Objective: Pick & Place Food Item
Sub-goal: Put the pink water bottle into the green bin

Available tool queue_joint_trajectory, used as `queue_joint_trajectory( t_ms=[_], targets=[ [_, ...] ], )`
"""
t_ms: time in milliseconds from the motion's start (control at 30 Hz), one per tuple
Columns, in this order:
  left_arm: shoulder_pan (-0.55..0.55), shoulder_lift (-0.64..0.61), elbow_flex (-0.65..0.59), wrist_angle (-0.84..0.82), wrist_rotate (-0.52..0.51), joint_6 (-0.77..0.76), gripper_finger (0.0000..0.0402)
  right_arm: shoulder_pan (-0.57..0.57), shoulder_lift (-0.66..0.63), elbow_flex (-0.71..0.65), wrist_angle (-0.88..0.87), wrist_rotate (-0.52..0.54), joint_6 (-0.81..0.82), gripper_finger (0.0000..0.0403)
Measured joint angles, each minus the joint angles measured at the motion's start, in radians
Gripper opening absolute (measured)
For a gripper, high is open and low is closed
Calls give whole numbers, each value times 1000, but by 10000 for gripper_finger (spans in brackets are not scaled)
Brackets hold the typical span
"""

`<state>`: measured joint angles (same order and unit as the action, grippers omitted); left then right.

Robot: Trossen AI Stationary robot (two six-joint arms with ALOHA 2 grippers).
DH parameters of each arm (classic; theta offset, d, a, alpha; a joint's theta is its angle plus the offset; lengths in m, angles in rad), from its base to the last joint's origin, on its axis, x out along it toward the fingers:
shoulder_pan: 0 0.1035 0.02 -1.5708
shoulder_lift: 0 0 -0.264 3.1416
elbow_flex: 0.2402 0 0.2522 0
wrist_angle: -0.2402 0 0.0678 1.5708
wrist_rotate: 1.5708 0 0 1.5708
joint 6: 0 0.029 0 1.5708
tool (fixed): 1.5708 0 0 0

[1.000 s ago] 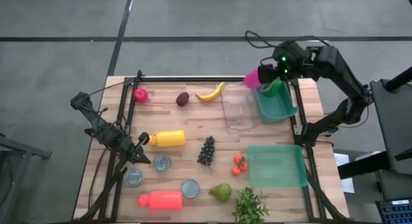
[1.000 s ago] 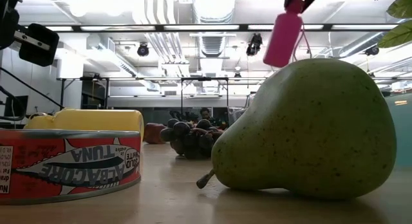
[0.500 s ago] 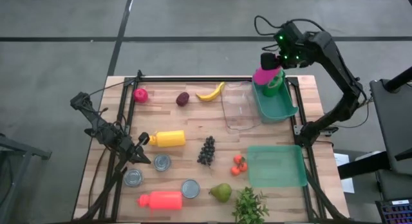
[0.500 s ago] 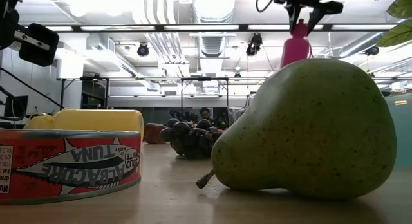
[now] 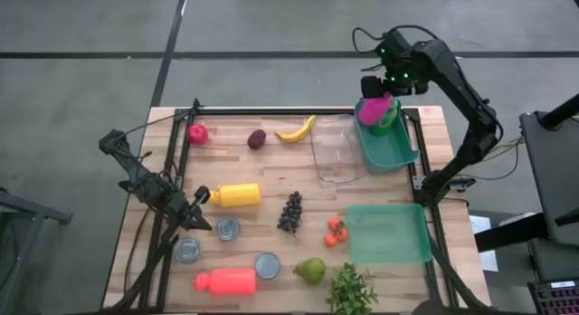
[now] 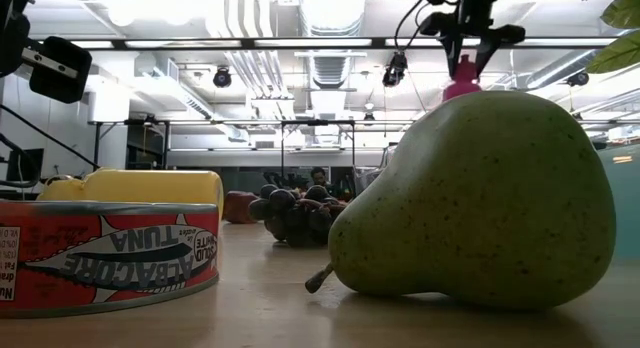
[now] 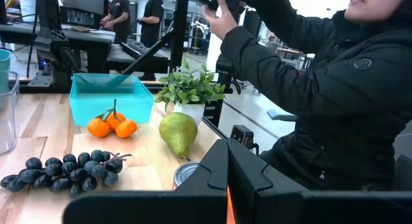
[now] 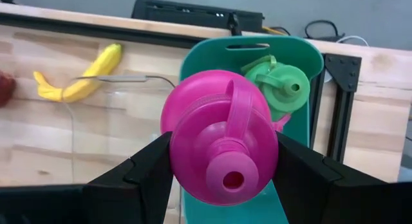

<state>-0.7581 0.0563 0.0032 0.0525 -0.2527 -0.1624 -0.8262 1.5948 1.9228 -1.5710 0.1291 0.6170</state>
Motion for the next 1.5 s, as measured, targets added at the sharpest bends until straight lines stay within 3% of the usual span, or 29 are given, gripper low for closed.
queue_joint_trajectory(
  t_ms=[733,1500],
  targets=[
    [0,0,0,0,0,0,0,-6,27,-118,79,0,3,215],
    [0,0,0,0,0,0,0,-13,26,-342,270,-37,-16,215]
  ],
)
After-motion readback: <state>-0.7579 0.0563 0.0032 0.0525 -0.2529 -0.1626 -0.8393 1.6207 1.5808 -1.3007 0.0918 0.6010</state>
